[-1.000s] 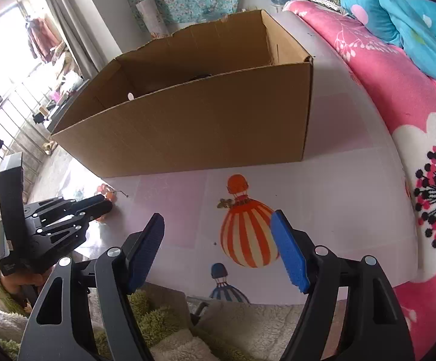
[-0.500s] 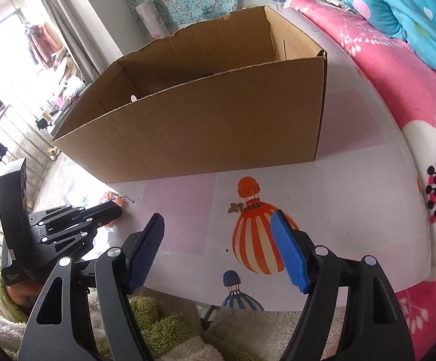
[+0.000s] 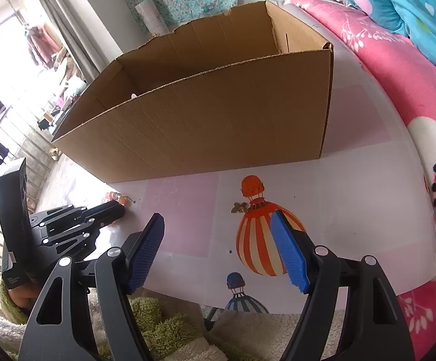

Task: Organize jewelry
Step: 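Close the left gripper on the peach bead bracelet, then move the right tool to the small gold charm while the left gripper holds the bracelet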

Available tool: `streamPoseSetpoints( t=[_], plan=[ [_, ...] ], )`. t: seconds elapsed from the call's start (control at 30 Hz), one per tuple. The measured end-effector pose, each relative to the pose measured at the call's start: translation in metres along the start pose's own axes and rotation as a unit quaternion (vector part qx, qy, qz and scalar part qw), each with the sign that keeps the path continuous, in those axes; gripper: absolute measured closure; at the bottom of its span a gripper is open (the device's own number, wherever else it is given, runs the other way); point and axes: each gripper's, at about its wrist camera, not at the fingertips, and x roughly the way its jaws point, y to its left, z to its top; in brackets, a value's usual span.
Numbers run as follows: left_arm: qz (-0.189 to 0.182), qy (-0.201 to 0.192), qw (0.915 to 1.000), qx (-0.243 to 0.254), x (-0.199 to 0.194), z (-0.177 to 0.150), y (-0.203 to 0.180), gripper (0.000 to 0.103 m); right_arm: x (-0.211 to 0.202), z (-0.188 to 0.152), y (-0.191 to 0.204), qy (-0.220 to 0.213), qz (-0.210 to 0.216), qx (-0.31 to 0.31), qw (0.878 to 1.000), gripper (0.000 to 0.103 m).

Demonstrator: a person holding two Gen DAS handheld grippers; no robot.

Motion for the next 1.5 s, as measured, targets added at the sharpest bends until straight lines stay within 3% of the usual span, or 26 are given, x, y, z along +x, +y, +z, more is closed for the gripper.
streamPoseSetpoints(
  t=[0.47,0.67,0.87,1.1,1.5],
  plan=[
    [0.000,0.000,1.0000,0.000,0.000,-0.001,0.000,0.094,-0.001,0.000,0.000,-0.002,-0.002,0.002,1.000,0.032],
    [0.008,0.004,1.0000,0.001,0.000,0.001,-0.002,0.094,-0.006,-0.005,-0.003,-0.016,-0.021,-0.011,1.000,0.032],
    [0.015,0.010,0.9998,-0.004,0.002,0.007,-0.009,0.094,-0.001,-0.006,-0.001,-0.020,-0.020,-0.035,0.999,0.051],
    [0.004,0.009,0.9999,-0.009,0.001,0.007,-0.004,0.094,0.016,-0.002,0.010,-0.002,-0.027,-0.114,0.993,0.065],
    [-0.006,0.009,0.9999,-0.011,0.001,0.005,0.003,0.094,0.036,0.001,0.012,0.021,-0.042,-0.162,0.986,0.078]
  ],
)
